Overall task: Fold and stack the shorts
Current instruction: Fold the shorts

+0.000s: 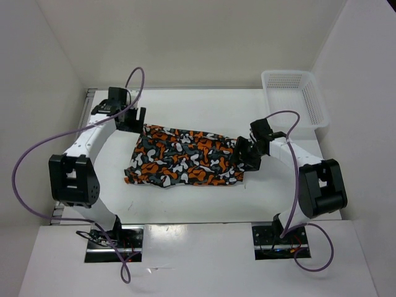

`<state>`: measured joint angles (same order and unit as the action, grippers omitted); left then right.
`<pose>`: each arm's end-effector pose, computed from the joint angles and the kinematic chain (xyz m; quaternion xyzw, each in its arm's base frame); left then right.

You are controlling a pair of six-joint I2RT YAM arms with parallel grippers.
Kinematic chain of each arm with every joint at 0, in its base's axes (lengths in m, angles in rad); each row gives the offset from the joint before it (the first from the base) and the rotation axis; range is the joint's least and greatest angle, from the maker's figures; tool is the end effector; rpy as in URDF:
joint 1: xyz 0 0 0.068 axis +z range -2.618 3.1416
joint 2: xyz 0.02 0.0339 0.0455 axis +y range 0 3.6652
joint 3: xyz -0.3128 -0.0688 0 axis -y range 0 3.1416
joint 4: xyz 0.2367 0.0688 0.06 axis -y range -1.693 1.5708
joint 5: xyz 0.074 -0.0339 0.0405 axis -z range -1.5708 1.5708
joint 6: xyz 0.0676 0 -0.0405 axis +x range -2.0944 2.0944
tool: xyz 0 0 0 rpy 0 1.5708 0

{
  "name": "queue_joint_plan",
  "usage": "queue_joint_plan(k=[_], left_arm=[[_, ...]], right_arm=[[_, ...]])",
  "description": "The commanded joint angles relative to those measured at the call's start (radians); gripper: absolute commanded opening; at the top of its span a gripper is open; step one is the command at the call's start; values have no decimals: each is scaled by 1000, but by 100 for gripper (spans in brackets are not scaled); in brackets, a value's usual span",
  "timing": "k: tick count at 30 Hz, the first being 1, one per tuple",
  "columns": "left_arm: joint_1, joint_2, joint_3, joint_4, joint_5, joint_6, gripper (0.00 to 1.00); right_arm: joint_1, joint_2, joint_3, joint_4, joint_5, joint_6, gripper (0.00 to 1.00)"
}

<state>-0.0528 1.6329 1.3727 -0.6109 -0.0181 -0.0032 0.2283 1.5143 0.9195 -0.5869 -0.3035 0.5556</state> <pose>0.3743 -0.0186 0.3145 0.0202 0.9392 -0.0011 0.3428 0.2726 0.0841 0.2147 0.1292 0.9617 0.2101 0.1200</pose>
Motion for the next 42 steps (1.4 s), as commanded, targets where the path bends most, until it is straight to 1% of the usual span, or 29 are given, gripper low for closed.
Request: queue_joint_plan(k=[1, 3, 4, 8, 11, 13, 14, 16, 19, 20, 21, 22, 23, 24, 26, 27, 28, 29, 30, 31, 33, 34, 35, 36, 37, 38, 39, 40, 42], left_arm=[[-45, 123, 17, 123, 9, 3, 86], [-45, 154, 26, 175, 18, 3, 86], [-45, 175, 35, 206, 35, 3, 86], [-55, 232, 45, 276, 44, 3, 86], [-55, 284, 57, 313, 5, 3, 85], [-55, 314, 80, 347, -16, 3, 81], [-55, 324, 80, 347, -16, 3, 81], [-55, 355, 115, 347, -7, 3, 76], [-55, 398, 140, 368, -6, 3, 70], [-55, 410, 140, 369, -6, 3, 66], [-55, 433, 152, 369, -6, 3, 64], [-55, 444, 152, 369, -6, 3, 61], [-55, 464, 175, 369, -6, 3, 55], [-55, 475, 186, 369, -6, 3, 52], [-55, 519, 212, 358, -26, 3, 45], [-55, 537, 253, 358, -61, 3, 42], [-41, 557, 281, 344, -80, 3, 42], [-32, 603, 313, 318, -94, 3, 42], [-22, 626, 388, 300, -103, 3, 44], [-1, 648, 428, 278, -103, 3, 50], [8, 708, 497, 214, -94, 3, 55], [19, 720, 543, 194, -94, 3, 57], [28, 720, 543, 153, -79, 3, 61], [28, 702, 543, 137, -53, 3, 64], [37, 626, 484, 137, 13, 3, 68], [37, 575, 439, 149, 38, 3, 71], [37, 520, 395, 149, 52, 3, 80], [37, 414, 358, 160, 72, 3, 84], [37, 322, 281, 132, 99, 3, 89]], right_arm=[[-6, -22, 7, -8, -3, 1, 78], [-6, -22, -4, 2, -3, 26, 80], [-6, -22, -16, 2, -3, 35, 83], [-6, -11, -38, 22, 6, 61, 84], [-6, 0, -61, 44, 15, 84, 84], [-6, 12, -83, 58, 15, 105, 84], [-6, 23, -102, 68, 3, 106, 84], [-6, 35, -116, 82, -11, 115, 84], [-6, 58, -128, 107, -36, 115, 73], [-6, 58, -137, 119, -48, 115, 68], [-6, 69, -137, 119, -58, 115, 55], [-6, 69, -137, 130, -59, 101, 48], [-6, 78, -137, 130, -59, 101, 41], [-18, 78, -125, 130, -71, 90, 30], [-27, 87, -114, 130, -104, 61, 19], [-27, 87, -114, 130, -130, 52, 6], [-36, 99, -105, 121, -146, 40, 0], [-37, 99, -96, 105, -158, 11, 0], [-37, 112, -82, 96, -201, -6, 0], [-37, 130, -67, 73, -219, -23, 0], [-37, 150, -55, 49, -270, -63, 0], [-37, 179, -36, 20, -270, -72, 3], [-37, 191, -24, 1, -270, -97, 20], [-37, 201, -10, -19, -279, -114, 41], [-37, 201, 20, -62, -279, -153, 62], [-37, 175, 36, -85, -279, -170, 67], [-37, 149, 53, -109, -269, -189, 73], [-37, 85, 92, -160, -240, -207, 82], [-37, 31, 175, -218, -191, -233, 89]])
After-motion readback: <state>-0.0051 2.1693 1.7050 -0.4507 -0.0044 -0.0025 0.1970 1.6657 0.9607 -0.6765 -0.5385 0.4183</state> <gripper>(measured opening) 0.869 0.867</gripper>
